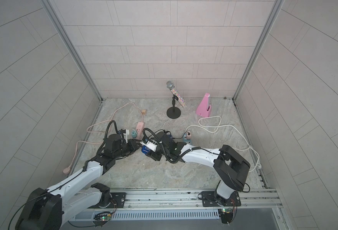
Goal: Unplug the electric shaver
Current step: Remove the charging cable from the electric shaver.
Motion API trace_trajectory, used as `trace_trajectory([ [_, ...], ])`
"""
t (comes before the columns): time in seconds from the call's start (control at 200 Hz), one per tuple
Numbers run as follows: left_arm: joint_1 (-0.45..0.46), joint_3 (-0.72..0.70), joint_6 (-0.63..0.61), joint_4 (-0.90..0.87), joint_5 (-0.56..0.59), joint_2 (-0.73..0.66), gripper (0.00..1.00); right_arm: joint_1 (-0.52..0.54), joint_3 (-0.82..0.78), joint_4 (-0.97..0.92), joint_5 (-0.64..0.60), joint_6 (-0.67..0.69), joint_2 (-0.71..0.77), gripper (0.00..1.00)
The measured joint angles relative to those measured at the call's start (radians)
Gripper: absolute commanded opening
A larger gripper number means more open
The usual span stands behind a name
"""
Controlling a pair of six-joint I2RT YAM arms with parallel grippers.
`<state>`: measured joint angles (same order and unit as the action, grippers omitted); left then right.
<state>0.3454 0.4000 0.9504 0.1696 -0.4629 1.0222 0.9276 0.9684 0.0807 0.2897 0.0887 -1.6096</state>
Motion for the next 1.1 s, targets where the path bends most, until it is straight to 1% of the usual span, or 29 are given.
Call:
trace_trajectory([
  [0.07,0.0,0.0,0.0,0.0,0.0,0.0,0.29,0.001,0.0,-0.002,0.001,0.0,0.0,0.29],
  [0.165,0.0,0.0,0.0,0.001,0.003,-0.002,0.24,0.002,0.0,-0.003,0.003,0.0,0.0,0.29],
  [0.34,0.0,0.0,0.0,0.001,0.007,-0.01,0.22,0.002,0.0,-0.002,0.006,0.0,0.0,0.28],
  [0.921,0.0,0.0,0.002,-0.028,0.042,-0.069,0.21,0.002,-0.006,0.029,-0.006,0.0,0.0,0.27],
  [1.101,0.0,0.0,0.003,-0.054,0.064,-0.097,0.23,0.002,-0.01,0.029,-0.009,0.0,0.0,0.27],
])
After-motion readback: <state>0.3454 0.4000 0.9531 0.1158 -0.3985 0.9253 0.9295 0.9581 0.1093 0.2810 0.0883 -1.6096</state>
